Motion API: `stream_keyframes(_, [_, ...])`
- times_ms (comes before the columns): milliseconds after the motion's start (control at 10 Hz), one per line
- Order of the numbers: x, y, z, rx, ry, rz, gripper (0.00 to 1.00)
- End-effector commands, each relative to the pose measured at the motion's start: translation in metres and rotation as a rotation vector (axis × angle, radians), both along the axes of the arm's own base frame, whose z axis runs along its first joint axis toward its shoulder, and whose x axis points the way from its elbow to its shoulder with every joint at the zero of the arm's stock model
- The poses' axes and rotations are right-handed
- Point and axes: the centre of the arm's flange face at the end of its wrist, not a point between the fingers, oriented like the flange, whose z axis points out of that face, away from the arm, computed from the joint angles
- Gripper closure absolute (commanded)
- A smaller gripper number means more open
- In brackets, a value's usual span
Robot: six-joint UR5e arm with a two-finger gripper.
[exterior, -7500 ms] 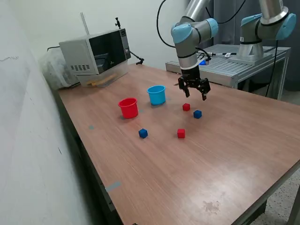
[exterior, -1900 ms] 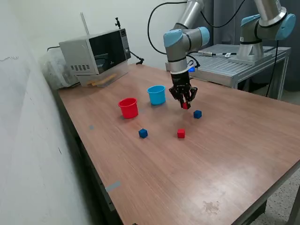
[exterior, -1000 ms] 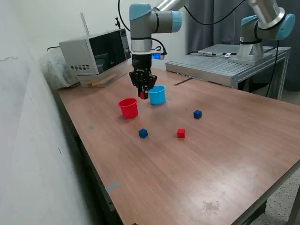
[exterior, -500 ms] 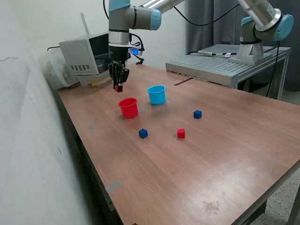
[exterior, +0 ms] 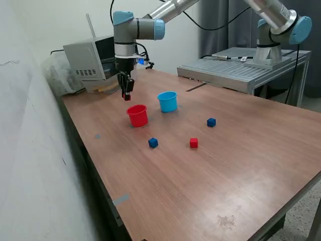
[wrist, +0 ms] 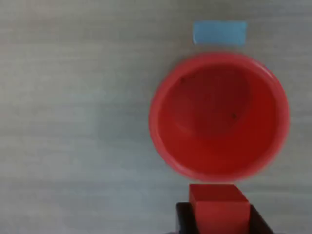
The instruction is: Place red objects in the red bin, and blue objects in the blue bin.
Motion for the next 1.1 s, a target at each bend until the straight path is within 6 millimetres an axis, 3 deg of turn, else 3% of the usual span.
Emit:
stream_keyframes(0, [0.023,0.007,-0.018,-0.009,-0.053,-0.018,1.0])
stream_keyframes(300, [0.037,0.003,0.002,0.004,-0.051,-0.021,1.0])
stream_keyframes(900, [0.043,-0.01,0.0,0.024,-0.076,-0.01,1.0])
stream_keyframes(1000, [0.045,-0.026,-0.002,0.034,-0.087,0.009,1.0])
